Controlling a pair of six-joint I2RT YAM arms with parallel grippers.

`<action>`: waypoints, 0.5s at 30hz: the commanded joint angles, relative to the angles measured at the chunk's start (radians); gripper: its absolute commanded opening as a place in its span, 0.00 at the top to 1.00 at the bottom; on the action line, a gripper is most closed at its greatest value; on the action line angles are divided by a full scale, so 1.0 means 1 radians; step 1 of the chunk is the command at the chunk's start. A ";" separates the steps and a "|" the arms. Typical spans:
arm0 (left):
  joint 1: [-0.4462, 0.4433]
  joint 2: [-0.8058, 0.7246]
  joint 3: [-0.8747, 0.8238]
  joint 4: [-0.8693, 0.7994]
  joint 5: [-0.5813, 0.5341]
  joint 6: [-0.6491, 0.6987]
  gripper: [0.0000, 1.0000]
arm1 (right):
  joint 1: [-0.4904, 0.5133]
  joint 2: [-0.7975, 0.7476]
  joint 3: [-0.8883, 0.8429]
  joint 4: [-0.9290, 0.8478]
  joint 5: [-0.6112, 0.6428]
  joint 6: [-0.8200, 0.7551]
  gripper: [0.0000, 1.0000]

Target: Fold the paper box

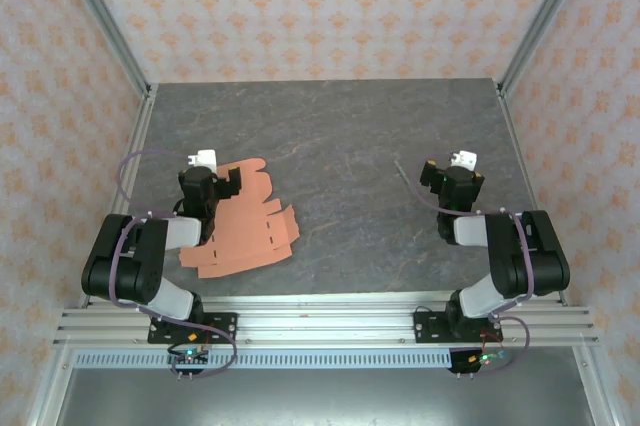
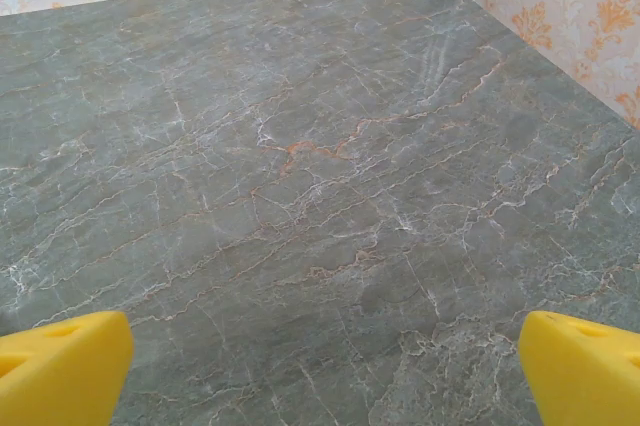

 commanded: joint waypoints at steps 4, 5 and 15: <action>-0.002 -0.006 0.017 0.014 -0.024 0.019 0.00 | -0.002 0.002 0.011 -0.003 -0.001 0.015 0.01; -0.003 -0.006 0.019 0.014 -0.023 0.019 0.00 | -0.001 0.003 0.011 -0.004 -0.002 0.015 0.01; -0.002 -0.006 0.019 0.014 -0.023 0.018 0.00 | -0.002 0.003 0.013 -0.005 -0.002 0.015 0.01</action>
